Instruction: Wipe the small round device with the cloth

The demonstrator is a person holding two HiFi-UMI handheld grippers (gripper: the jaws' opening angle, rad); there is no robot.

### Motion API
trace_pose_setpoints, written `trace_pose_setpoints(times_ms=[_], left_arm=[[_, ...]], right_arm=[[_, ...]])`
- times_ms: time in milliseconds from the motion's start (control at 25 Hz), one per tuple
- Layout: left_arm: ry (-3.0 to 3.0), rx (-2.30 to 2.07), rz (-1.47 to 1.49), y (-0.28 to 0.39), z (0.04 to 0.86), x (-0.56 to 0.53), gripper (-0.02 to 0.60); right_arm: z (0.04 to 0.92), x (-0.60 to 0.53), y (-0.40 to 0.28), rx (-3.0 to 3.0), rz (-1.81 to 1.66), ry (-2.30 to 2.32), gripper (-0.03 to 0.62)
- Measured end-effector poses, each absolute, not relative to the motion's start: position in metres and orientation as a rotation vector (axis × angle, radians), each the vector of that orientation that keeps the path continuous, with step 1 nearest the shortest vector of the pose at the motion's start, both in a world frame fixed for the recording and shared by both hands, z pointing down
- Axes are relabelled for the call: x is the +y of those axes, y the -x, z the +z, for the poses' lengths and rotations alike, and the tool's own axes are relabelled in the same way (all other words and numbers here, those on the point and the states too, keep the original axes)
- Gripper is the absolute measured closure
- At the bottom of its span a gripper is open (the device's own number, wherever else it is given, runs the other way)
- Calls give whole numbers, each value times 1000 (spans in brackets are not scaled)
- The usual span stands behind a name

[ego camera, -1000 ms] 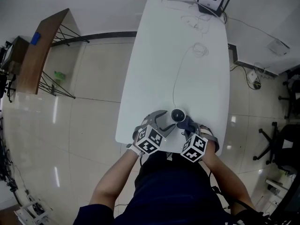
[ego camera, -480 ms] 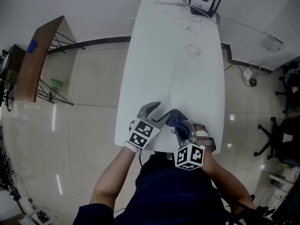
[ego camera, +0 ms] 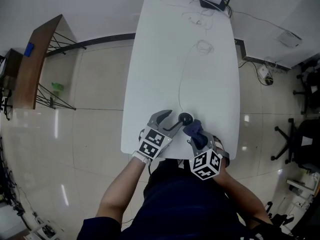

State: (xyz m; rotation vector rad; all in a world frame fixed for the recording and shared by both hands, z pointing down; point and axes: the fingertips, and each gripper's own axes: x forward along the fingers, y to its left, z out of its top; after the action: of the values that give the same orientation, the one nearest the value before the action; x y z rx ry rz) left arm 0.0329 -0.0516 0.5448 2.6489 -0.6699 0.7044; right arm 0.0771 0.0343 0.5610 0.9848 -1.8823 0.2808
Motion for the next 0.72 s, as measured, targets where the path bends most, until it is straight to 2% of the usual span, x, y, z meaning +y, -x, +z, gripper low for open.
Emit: trace_pose_setpoints(times_ms=[560, 640, 720], left_arm=[[-2614, -690, 704, -31, 552, -49, 351], [-2638, -661, 704, -35, 552, -49, 362], [-2674, -581, 701, -43, 550, -44, 408]], right_arm=[[640, 34, -83, -1738, 303, -737, 480], [642, 32, -82, -1733, 298, -711, 480], [639, 26, -84, -1741, 320, -738, 482]])
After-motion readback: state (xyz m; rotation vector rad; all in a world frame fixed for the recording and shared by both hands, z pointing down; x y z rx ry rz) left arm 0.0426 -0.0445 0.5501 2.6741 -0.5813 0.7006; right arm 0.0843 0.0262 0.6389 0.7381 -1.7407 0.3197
